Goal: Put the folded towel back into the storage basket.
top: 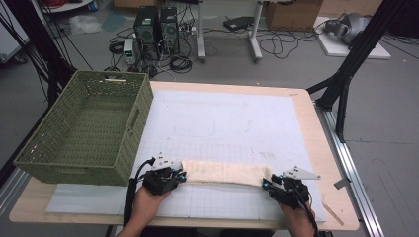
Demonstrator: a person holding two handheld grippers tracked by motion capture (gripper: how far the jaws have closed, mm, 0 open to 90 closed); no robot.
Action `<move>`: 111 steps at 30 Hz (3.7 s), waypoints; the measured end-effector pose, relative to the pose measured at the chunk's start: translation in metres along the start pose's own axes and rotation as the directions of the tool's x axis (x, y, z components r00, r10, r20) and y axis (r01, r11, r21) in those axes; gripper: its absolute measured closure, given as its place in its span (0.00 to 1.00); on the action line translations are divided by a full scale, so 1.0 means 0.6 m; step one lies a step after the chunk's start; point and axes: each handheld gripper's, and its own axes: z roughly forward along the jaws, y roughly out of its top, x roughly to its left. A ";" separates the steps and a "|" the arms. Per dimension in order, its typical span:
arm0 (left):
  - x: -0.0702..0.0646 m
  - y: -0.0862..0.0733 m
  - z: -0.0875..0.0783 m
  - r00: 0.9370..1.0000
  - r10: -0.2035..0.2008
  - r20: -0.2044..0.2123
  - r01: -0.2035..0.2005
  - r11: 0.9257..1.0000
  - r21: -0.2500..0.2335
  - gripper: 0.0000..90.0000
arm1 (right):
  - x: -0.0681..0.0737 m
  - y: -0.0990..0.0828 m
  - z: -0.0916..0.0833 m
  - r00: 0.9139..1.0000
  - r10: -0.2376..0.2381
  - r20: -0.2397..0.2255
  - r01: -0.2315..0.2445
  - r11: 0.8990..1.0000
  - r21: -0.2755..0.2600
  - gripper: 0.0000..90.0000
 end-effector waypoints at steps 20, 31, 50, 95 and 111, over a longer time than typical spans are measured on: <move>-0.001 0.000 -0.001 1.000 0.026 -0.002 -0.026 1.000 0.001 0.88 | 0.006 0.003 0.001 1.000 -0.006 -0.013 0.006 1.000 0.010 0.90; -0.005 0.001 -0.001 0.999 0.042 -0.014 -0.042 0.999 -0.001 0.91 | 0.008 0.006 -0.001 0.998 -0.060 0.002 0.060 0.998 0.015 0.92; -0.006 0.011 -0.020 0.997 0.079 0.006 -0.079 0.995 -0.055 0.91 | 0.002 0.011 -0.016 0.997 -0.075 0.019 0.075 0.997 -0.014 0.92; -0.017 0.025 -0.062 0.981 0.189 0.053 -0.171 0.955 -0.241 0.92 | -0.017 0.023 -0.062 0.994 -0.109 -0.021 0.102 0.970 -0.223 0.92; -0.017 0.025 -0.072 0.974 0.216 0.072 -0.187 0.940 -0.286 0.92 | -0.019 0.028 -0.072 0.994 -0.111 -0.023 0.101 0.960 -0.259 0.92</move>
